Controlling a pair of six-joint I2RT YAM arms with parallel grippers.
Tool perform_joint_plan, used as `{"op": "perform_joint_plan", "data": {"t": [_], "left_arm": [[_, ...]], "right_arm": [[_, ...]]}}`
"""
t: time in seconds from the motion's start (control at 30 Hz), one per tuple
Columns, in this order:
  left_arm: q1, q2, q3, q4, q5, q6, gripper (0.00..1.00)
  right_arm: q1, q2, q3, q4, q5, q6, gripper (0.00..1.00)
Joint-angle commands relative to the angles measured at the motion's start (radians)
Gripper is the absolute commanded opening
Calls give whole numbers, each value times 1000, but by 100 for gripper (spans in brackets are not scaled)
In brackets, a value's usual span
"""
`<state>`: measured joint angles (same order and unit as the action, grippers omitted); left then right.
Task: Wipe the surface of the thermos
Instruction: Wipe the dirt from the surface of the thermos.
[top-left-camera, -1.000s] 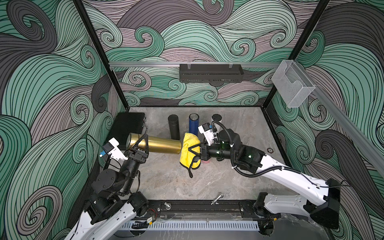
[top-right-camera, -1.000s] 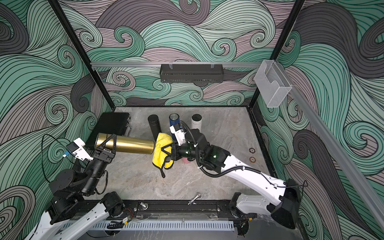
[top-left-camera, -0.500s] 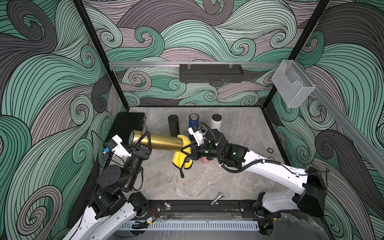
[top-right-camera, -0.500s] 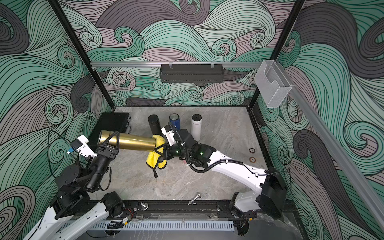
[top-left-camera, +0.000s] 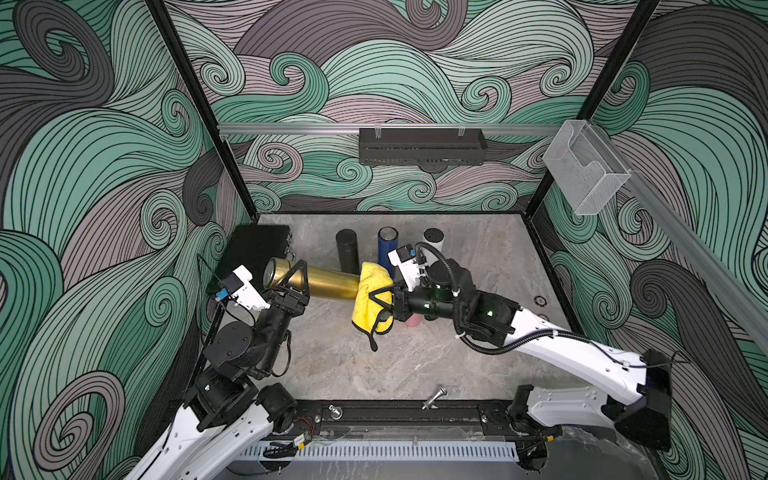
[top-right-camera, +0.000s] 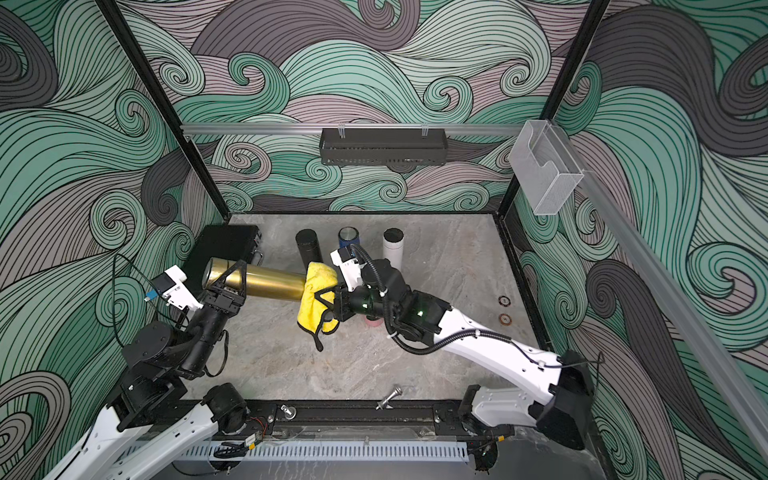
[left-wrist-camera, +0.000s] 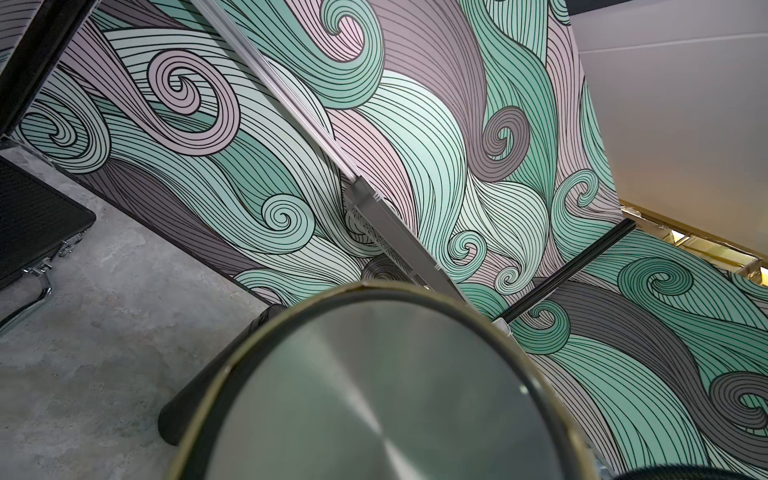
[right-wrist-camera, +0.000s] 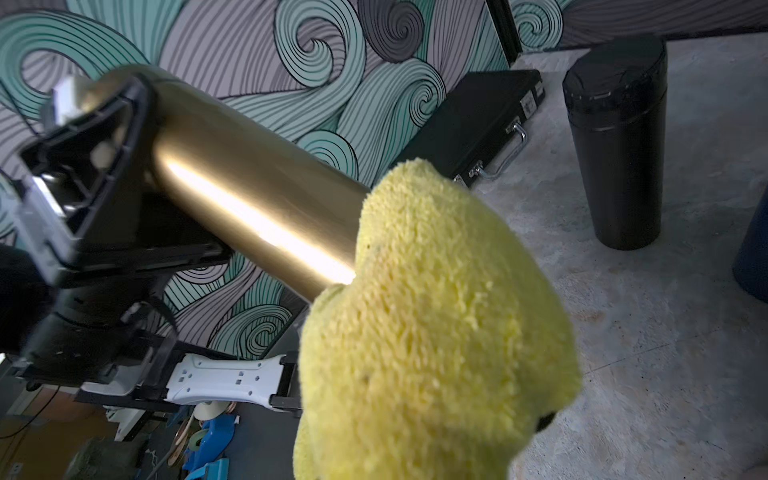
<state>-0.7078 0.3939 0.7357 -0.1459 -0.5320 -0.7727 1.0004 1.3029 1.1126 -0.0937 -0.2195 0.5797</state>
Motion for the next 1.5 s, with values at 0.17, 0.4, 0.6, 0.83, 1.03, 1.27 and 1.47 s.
{"op": "perform_joint_plan", "data": {"t": [0.17,0.4,0.6,0.83,1.03,1.27,1.47], "left_arm": [[13,-22,30,75,20,-11,0],[16,-13,30,98,29,-4,0],[20,-3,24,106,19,6,0],[31,-7,10,106,10,10,0],[39,-16,8,81,-2,23,0],[43,-47,11,72,1,19,0],[44,-54,31,75,19,22,0]], "right_arm": [[-71,-1,-5,-78,107,3,0],[-76,119,13,34,-19,34,0],[-42,124,11,138,-66,10,0],[-33,53,-47,179,-115,17,0],[-34,-78,-90,135,-85,4,0],[-42,-94,-92,8,44,13,0],[-49,71,-10,16,9,9,0]]}}
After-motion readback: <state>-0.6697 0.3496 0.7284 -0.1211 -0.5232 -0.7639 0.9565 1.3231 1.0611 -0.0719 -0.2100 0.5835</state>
